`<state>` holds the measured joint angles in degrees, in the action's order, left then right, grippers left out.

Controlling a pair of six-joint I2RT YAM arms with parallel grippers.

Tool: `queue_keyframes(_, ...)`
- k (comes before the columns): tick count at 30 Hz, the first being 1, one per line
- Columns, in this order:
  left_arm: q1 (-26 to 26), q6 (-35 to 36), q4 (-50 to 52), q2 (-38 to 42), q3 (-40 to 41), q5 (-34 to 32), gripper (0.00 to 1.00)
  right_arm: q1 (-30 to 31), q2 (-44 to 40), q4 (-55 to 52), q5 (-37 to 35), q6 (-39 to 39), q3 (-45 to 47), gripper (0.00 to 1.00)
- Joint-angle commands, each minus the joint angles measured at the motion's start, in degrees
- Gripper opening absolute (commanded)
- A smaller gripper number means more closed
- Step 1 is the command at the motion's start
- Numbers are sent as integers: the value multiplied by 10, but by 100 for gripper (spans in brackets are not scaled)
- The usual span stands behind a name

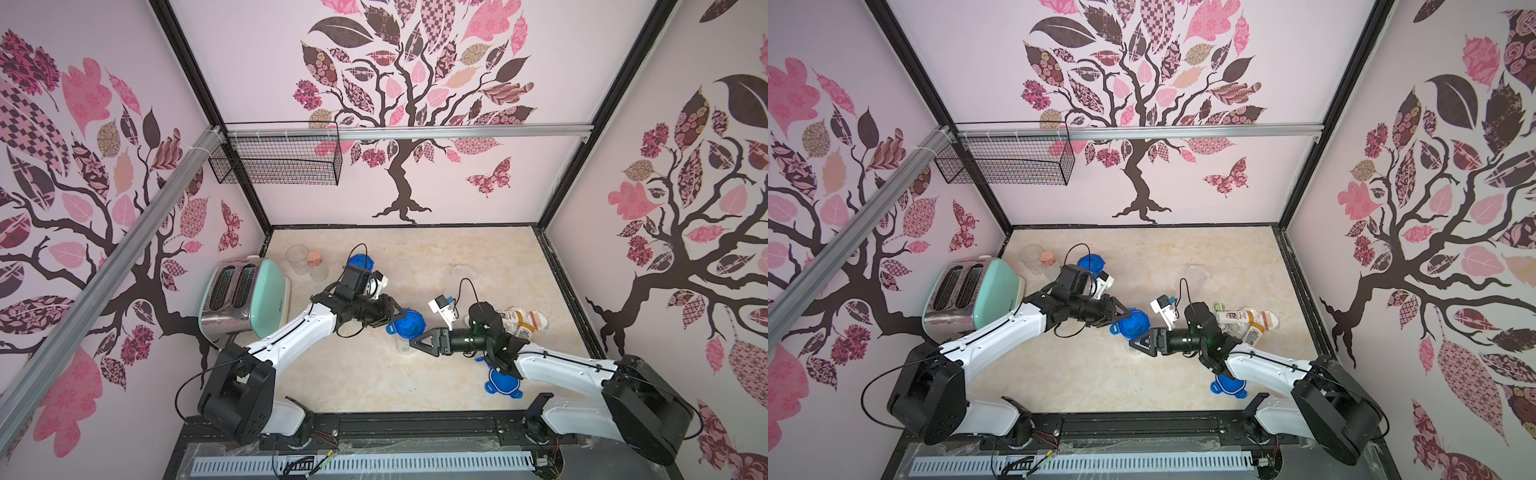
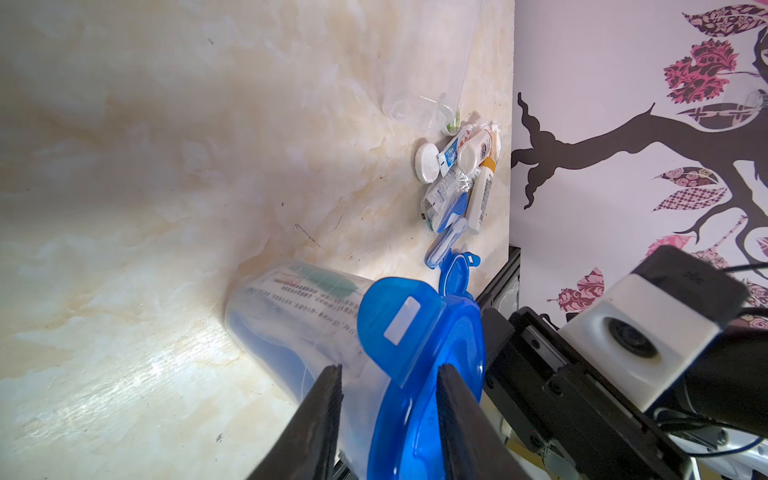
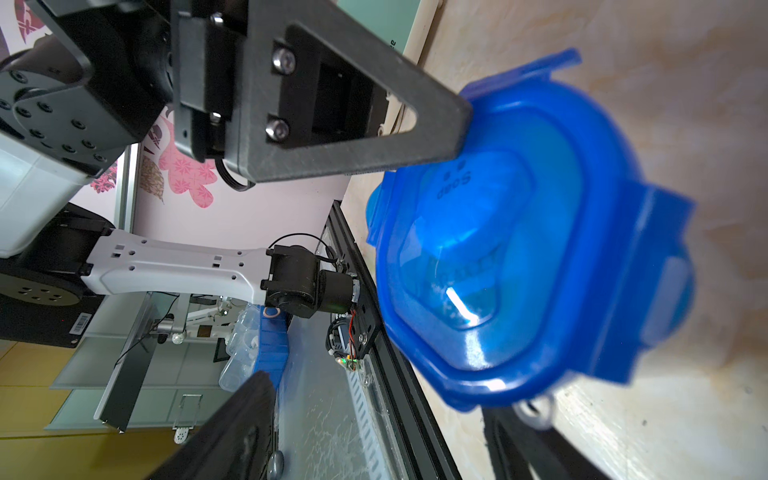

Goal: Take out toiletry kits
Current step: Adjust the container at the center of the board, then unfasten the latch on the container.

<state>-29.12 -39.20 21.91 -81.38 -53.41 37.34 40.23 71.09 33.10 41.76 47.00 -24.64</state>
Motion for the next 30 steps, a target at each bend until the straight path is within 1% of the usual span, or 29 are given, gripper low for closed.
queue_keyframes(1,-2,2,-6,-12,-17,23,42,5,5,60,-17,16,-8,80)
queue_keyframes(7,-3,-1,-12,-18,-18,23,42,27,16,86,-23,21,-6,80)
queue_keyframes(16,-3,4,-1,-21,-25,20,45,31,34,92,-19,22,-10,81)
queue_keyframes(18,-3,13,20,-19,-34,5,47,32,31,80,-23,13,-9,82)
queue_keyframes(24,-1,41,87,4,-64,-53,50,31,15,8,-33,-46,-12,89)
queue_keyframes(26,-1,40,101,19,-72,-77,53,31,13,0,-24,-60,-9,90)
queue_keyframes(28,0,40,120,36,-81,-100,54,30,11,-5,1,-79,-8,92)
queue_keyframes(30,0,37,137,52,-93,-107,55,30,8,-7,11,-90,-6,93)
